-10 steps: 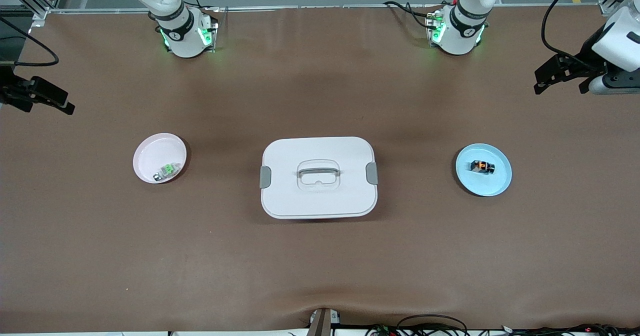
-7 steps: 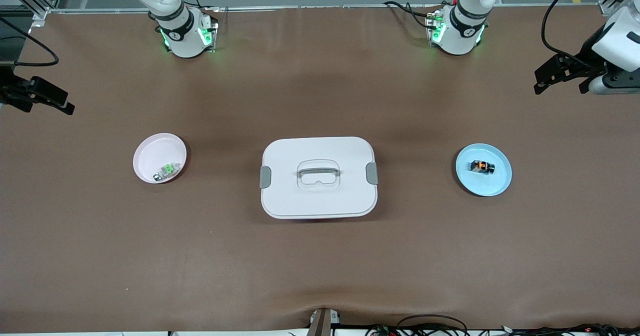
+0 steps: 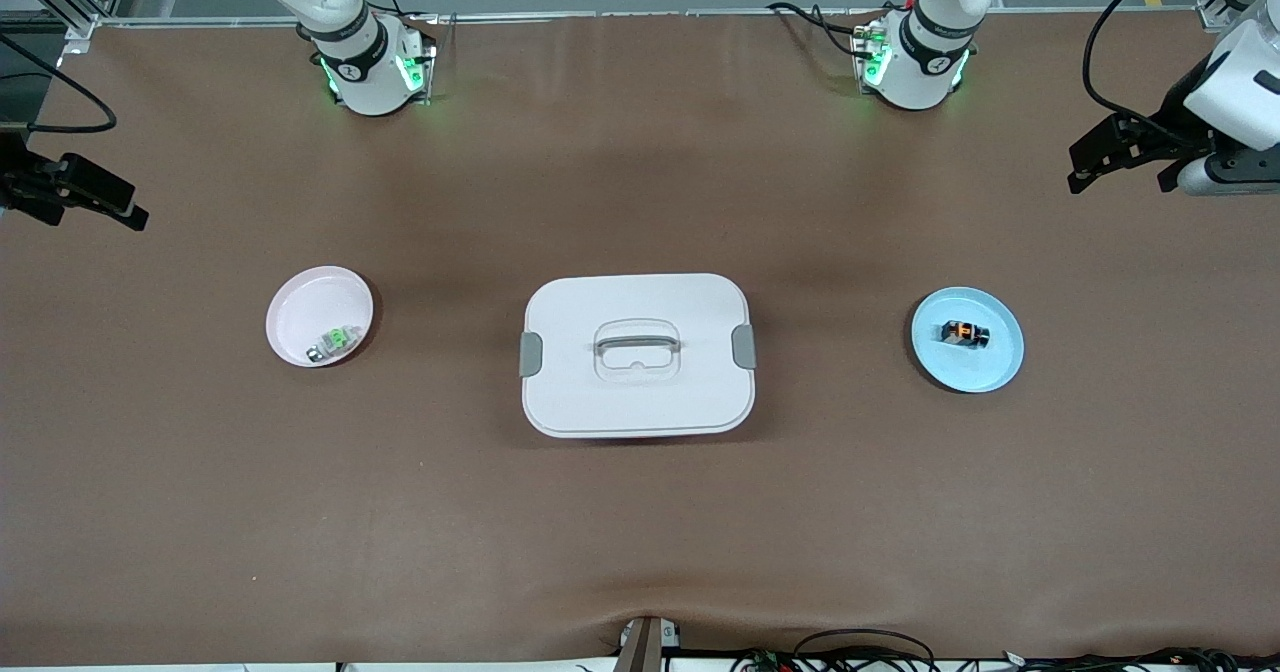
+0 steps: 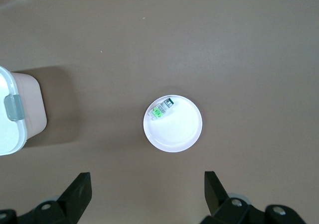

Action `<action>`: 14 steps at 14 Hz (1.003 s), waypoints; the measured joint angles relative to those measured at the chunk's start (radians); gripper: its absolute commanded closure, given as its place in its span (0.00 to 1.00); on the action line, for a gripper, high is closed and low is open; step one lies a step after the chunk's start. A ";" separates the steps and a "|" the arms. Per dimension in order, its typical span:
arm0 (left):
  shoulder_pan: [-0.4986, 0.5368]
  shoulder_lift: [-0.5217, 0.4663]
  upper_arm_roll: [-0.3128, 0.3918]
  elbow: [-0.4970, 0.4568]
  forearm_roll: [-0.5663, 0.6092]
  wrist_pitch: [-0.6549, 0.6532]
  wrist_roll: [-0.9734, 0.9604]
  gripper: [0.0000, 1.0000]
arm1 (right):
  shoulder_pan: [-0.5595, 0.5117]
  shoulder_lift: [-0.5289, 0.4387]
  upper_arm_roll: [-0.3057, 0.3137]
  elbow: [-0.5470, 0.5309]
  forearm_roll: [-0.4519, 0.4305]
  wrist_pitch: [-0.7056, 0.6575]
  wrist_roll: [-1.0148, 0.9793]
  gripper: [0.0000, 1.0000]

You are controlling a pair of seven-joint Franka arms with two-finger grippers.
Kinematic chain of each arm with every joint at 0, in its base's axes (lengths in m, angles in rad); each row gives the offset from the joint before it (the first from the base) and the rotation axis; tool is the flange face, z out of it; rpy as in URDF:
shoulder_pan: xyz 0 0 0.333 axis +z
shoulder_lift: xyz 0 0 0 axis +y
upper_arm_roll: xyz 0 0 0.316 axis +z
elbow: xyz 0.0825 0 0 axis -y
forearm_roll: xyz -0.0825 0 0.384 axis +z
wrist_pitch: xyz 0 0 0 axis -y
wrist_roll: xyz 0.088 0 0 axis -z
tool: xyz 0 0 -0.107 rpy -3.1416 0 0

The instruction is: Transfer orange switch to right arm and place

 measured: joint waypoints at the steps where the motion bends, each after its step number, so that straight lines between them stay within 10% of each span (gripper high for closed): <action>1: 0.000 0.003 0.000 0.002 -0.001 0.000 0.000 0.00 | 0.000 0.000 0.000 0.000 0.000 0.000 0.000 0.00; 14: 0.025 0.224 0.009 0.061 -0.059 0.059 0.158 0.00 | 0.000 0.000 0.000 0.000 0.000 0.003 0.000 0.00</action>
